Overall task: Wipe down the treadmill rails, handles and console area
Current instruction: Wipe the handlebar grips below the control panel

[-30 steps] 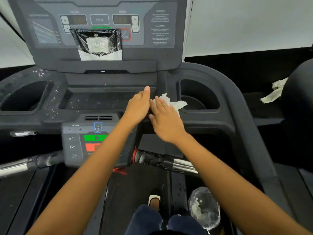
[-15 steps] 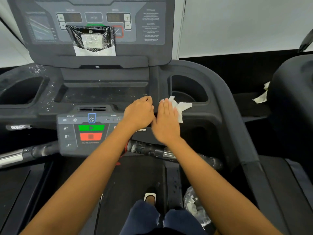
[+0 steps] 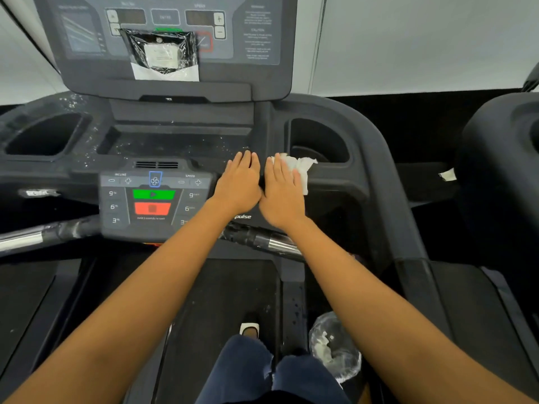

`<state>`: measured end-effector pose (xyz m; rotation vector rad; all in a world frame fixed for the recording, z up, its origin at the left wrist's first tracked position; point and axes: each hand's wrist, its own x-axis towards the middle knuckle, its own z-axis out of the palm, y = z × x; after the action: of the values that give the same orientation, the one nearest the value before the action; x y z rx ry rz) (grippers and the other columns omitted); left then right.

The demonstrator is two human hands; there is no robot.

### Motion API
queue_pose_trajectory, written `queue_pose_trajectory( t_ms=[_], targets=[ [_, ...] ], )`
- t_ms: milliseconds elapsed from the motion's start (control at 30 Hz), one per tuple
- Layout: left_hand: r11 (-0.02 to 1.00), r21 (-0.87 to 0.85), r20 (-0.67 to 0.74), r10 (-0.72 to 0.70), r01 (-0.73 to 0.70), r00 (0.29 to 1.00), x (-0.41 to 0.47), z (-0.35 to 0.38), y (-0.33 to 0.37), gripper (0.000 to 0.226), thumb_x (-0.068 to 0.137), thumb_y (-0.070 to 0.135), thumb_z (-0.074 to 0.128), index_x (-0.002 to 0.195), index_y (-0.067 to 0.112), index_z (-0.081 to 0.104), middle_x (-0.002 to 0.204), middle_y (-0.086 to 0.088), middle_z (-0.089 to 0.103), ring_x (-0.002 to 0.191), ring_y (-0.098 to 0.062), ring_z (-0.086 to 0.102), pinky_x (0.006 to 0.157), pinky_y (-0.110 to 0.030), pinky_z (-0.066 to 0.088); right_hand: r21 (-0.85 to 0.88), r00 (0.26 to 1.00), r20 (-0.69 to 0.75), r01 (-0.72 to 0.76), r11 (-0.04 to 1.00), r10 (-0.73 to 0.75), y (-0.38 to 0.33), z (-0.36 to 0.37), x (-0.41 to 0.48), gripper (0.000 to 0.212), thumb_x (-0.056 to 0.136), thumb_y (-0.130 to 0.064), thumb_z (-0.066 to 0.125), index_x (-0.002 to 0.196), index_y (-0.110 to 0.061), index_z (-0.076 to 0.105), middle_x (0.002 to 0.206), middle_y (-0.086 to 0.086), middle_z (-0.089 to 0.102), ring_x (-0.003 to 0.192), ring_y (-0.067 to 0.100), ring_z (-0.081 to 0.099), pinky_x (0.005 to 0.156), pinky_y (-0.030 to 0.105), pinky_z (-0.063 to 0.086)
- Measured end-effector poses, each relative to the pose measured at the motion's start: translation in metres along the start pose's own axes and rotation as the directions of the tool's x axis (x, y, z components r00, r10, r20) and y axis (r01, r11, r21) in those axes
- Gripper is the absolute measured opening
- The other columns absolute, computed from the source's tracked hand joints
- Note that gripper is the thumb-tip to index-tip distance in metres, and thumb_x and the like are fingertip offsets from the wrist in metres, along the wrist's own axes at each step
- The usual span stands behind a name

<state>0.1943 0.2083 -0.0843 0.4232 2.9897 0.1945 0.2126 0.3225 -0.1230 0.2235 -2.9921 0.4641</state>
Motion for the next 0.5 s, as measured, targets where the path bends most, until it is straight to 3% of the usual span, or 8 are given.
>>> queue_pose_trajectory(
  t_ms=[67, 133, 233, 300, 367, 433, 500],
  targets=[
    [1.000, 0.003, -0.026, 0.002, -0.002, 1.000, -0.004, 0.003, 0.001, 0.066, 0.095, 0.009, 0.041, 0.150, -0.003, 0.006, 0.159, -0.020, 0.006, 0.147, -0.034, 0.002, 0.120, -0.044, 0.007, -0.019, 0.993, -0.014, 0.113, 0.993, -0.114, 0.015, -0.005, 0.002, 0.060, 0.101, -0.033, 0.037, 0.153, -0.011, 0.016, 0.161, 0.009, 0.013, 0.149, 0.021, 0.011, 0.118, 0.042, 0.014],
    [1.000, -0.001, -0.063, 0.019, -0.019, 0.998, -0.005, 0.007, -0.002, 0.067, 0.094, 0.005, 0.041, 0.151, -0.002, 0.006, 0.159, -0.020, 0.006, 0.148, -0.033, 0.002, 0.120, -0.042, 0.006, -0.073, 0.988, -0.131, 0.069, 0.995, -0.078, 0.047, -0.011, -0.001, 0.053, 0.100, -0.034, 0.038, 0.149, -0.017, 0.028, 0.158, 0.006, 0.023, 0.145, 0.022, 0.020, 0.115, 0.044, 0.023],
    [0.994, -0.103, -0.130, 0.027, -0.041, 0.991, -0.005, 0.012, -0.007, 0.064, 0.094, 0.000, 0.039, 0.151, -0.001, 0.010, 0.159, -0.018, 0.009, 0.148, -0.030, 0.003, 0.121, -0.038, 0.004, 0.042, 0.922, -0.246, -0.299, 0.953, 0.300, 0.080, -0.016, -0.004, 0.052, 0.101, -0.037, 0.036, 0.147, -0.014, 0.032, 0.157, 0.008, 0.024, 0.146, 0.023, 0.018, 0.116, 0.043, 0.017],
    [0.965, -0.260, -0.167, -0.001, -0.043, 0.986, -0.005, 0.013, -0.008, 0.062, 0.094, -0.005, 0.037, 0.150, -0.001, 0.013, 0.159, -0.017, 0.013, 0.148, -0.028, 0.006, 0.121, -0.034, 0.004, 0.104, 0.865, -0.266, -0.414, 0.904, 0.426, 0.066, -0.009, 0.004, 0.051, 0.100, -0.033, 0.039, 0.146, -0.010, 0.036, 0.155, 0.010, 0.029, 0.146, 0.025, 0.020, 0.116, 0.044, 0.016],
    [0.880, -0.474, -0.180, -0.077, -0.018, 0.981, -0.005, 0.008, -0.009, 0.060, 0.093, -0.009, 0.033, 0.150, 0.000, 0.017, 0.159, -0.015, 0.017, 0.148, -0.025, 0.010, 0.119, -0.027, 0.005, 0.219, 0.883, -0.276, -0.325, 0.920, 0.378, 0.036, -0.004, 0.018, 0.041, 0.095, -0.014, 0.045, 0.136, -0.008, 0.048, 0.144, 0.011, 0.045, 0.137, 0.029, 0.037, 0.112, 0.041, 0.028],
    [0.754, -0.655, -0.137, -0.176, 0.044, 0.975, -0.004, -0.002, -0.012, 0.060, 0.093, -0.010, 0.031, 0.150, 0.004, 0.022, 0.158, -0.010, 0.020, 0.146, -0.021, 0.017, 0.112, -0.017, 0.009, 0.449, 0.924, -0.246, -0.158, 0.879, 0.292, 0.002, -0.001, 0.024, 0.042, 0.092, 0.002, 0.044, 0.133, -0.007, 0.054, 0.138, 0.010, 0.053, 0.129, 0.024, 0.047, 0.108, 0.033, 0.034],
    [0.623, -0.772, -0.044, -0.250, 0.126, 0.967, -0.001, -0.013, -0.017, 0.059, 0.094, -0.005, 0.032, 0.151, 0.008, 0.024, 0.158, -0.007, 0.023, 0.145, -0.018, 0.021, 0.110, -0.016, 0.013, 0.509, 0.962, -0.251, 0.037, 0.860, 0.107, -0.025, 0.006, 0.025, 0.043, 0.091, 0.006, 0.044, 0.129, -0.009, 0.057, 0.130, 0.006, 0.059, 0.117, 0.015, 0.052, 0.102, 0.031, 0.036]
  ],
)
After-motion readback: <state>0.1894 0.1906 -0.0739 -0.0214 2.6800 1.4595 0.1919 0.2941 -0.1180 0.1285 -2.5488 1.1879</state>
